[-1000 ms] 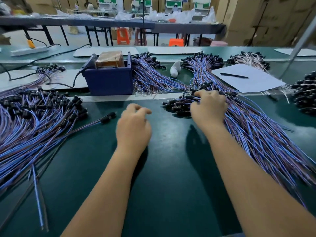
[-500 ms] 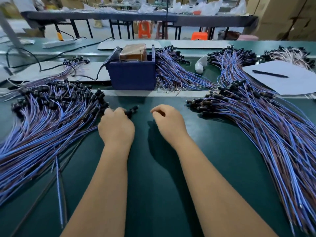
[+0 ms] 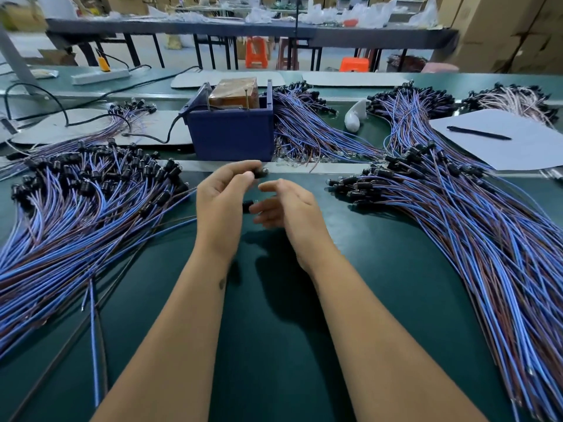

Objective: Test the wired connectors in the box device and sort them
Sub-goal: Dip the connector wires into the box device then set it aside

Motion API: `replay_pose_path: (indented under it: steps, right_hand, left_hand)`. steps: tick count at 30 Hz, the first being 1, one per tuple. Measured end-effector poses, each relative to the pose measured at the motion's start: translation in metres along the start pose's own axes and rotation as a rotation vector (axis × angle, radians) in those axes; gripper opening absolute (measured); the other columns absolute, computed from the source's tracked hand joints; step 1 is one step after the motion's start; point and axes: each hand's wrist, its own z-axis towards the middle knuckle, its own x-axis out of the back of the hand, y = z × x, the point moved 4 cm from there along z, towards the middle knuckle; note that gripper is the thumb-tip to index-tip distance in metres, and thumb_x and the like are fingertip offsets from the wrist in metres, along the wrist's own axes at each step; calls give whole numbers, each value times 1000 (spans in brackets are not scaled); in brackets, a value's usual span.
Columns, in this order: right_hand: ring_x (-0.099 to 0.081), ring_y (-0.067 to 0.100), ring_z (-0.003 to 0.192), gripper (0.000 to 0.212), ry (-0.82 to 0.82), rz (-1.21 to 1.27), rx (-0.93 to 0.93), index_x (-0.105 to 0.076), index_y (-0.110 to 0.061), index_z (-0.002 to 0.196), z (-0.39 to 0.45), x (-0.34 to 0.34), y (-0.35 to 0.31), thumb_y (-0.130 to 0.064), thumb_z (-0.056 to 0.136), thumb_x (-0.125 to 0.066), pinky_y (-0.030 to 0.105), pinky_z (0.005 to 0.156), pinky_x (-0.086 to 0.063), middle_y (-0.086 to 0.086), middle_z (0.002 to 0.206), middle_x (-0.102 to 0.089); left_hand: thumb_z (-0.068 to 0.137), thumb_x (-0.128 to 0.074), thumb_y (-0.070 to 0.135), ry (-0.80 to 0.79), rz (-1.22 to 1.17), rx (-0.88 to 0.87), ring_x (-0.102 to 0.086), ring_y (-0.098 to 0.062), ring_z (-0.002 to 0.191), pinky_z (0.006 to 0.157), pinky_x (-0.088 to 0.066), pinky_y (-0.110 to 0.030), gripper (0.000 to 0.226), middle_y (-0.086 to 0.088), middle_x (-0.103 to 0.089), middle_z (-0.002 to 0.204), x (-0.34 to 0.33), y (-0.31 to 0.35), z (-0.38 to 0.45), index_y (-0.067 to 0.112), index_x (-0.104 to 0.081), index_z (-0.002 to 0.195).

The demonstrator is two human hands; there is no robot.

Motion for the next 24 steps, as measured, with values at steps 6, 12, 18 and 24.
replay_pose_path:
  steps: [6, 12, 18, 24]
  right_hand:
    - [-65, 16, 62, 44, -70, 429, -166, -60, 0, 112, 5, 5, -2, -31, 107, -29, 26, 58, -53, 8, 74, -66]
    - [-59, 20, 66, 18, 33, 400, -200, -65, -7, 94, 6, 20, 0, -17, 98, -50, 30, 64, -48, 4, 66, -68]
    - [-52, 14, 53, 16, -1, 384, -176, -66, -5, 95, 8, 24, 1, -14, 98, -53, 23, 47, -45, 0, 65, -67]
    - [-31, 3, 33, 20, 7, 431, -114, -66, -3, 90, 11, 26, 1, -9, 99, -49, 14, 36, -25, 5, 61, -64]
  left_hand:
    - [87, -46, 29, -481, -373, 319, -61, -20, 68, 63, -53, -27, 42, -11, -68, 69, -27, 4, -15, 8, -74, 63]
    - [81, -51, 38, -790, -63, 611, -47, -18, 49, 48, -40, -20, 46, -8, -57, 52, -37, -2, -35, 11, -62, 45]
    - [92, -48, 41, -864, 176, 632, -45, -12, 50, 44, -34, -17, 50, -5, -61, 60, -31, -9, -34, 17, -67, 54]
    - [102, -45, 25, -114, 42, 528, -55, -8, 50, 49, -46, -15, 26, -1, -69, 72, 0, -19, 1, 14, -67, 93]
